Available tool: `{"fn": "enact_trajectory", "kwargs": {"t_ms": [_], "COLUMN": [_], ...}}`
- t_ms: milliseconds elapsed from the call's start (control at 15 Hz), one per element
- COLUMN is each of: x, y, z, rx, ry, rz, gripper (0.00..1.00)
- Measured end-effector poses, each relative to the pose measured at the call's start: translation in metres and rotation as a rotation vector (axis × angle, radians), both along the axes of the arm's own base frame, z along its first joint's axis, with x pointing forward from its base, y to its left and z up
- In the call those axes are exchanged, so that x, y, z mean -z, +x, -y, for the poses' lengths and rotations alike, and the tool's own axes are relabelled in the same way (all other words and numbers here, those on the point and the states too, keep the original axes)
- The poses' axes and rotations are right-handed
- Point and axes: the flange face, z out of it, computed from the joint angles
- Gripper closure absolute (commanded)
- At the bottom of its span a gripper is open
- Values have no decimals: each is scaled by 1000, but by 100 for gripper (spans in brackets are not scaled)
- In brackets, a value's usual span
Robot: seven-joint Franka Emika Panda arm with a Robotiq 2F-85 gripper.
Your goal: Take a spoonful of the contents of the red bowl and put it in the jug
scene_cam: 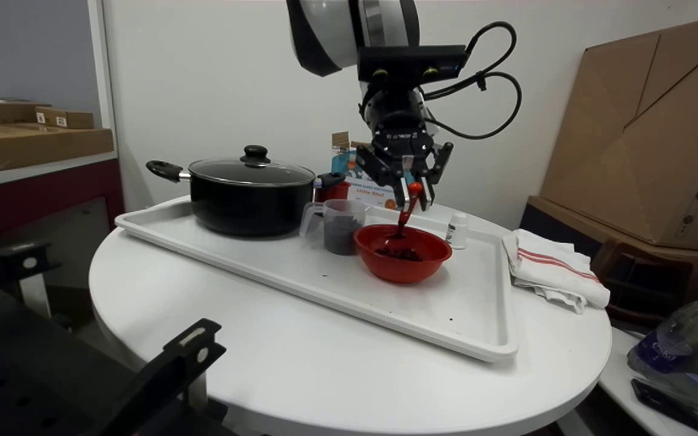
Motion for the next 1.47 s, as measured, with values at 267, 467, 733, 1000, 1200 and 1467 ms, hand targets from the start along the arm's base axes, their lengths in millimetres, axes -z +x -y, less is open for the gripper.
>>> {"fn": "enact_trajectory", "kwargs": {"t_ms": [267, 467, 733, 1000, 1200, 1467], "x": [25, 42, 54, 52, 49, 49], "y": [6, 12, 20, 29, 32, 32], "z": [-10, -14, -6, 4, 8, 10], "rx": [-15, -13, 10, 47, 66, 85], "ry": [38, 55, 56, 60, 64, 73], "rz": [23, 31, 41, 68, 81, 86], "gripper": [91, 91, 91, 41, 19, 0]}}
